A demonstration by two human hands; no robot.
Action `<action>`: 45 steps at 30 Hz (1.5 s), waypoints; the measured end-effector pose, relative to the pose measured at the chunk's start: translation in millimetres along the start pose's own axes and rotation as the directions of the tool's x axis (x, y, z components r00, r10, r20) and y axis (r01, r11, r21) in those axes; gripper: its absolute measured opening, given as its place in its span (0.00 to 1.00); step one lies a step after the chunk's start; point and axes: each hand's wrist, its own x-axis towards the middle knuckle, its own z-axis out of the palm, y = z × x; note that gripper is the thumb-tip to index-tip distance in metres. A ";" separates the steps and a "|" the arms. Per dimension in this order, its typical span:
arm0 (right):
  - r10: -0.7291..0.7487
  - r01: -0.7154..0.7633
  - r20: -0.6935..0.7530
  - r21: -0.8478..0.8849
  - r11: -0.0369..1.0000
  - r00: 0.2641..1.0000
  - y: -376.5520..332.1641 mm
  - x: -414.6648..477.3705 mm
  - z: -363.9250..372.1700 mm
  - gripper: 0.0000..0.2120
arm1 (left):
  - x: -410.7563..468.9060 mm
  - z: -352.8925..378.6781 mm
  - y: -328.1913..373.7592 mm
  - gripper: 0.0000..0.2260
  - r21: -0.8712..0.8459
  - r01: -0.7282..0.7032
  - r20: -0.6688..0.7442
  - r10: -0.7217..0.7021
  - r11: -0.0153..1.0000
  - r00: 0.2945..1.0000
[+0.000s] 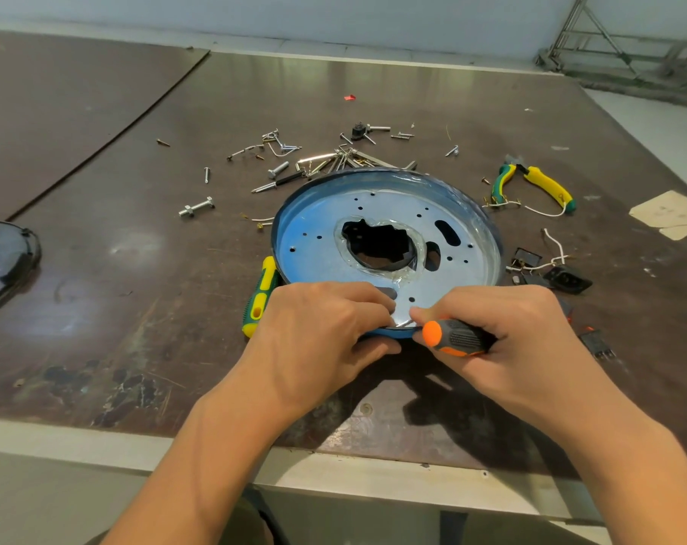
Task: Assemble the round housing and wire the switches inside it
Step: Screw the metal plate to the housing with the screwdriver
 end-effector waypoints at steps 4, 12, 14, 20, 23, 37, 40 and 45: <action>-0.005 0.006 -0.020 0.042 0.999 1.000 -3.6 0.2 2.7 0.05 | -0.4 -0.6 1.1 0.08 0.019 -0.003 -0.002 0.003 1.000 1.000; 0.032 -0.030 -0.024 0.061 0.998 0.999 -5.5 0.0 7.3 0.13 | 0.1 0.0 2.2 0.08 0.029 -0.002 -0.006 0.002 1.000 1.000; 0.039 -0.036 -0.039 0.067 0.997 0.998 -5.5 0.4 6.8 0.11 | 0.5 -0.4 1.9 0.10 0.022 0.020 0.007 -0.021 1.000 1.000; 0.044 -0.042 -0.011 0.124 0.991 0.999 -9.3 0.8 5.9 0.06 | 1.0 -1.4 2.9 0.12 0.004 0.032 0.026 -0.032 0.999 0.999; 0.065 -0.061 -0.017 0.158 0.986 0.998 -16.2 2.8 12.5 0.02 | 0.2 -0.8 3.1 0.10 -0.007 0.043 0.003 -0.043 0.999 0.999; 0.470 -0.465 0.045 0.257 0.847 0.881 -22.9 13.8 5.3 0.13 | 0.8 -4.0 4.0 0.09 -0.016 0.012 0.001 -0.012 1.000 1.000; 0.467 -0.466 0.054 0.231 0.854 0.883 -25.4 15.8 5.7 0.15 | 0.2 -2.6 2.8 0.09 -0.029 0.002 -0.016 -0.003 1.000 1.000; 0.479 -0.472 0.025 0.224 0.852 0.877 -27.1 17.8 6.3 0.15 | -0.9 -1.1 -2.2 0.10 -0.061 -0.035 0.013 0.036 0.998 0.999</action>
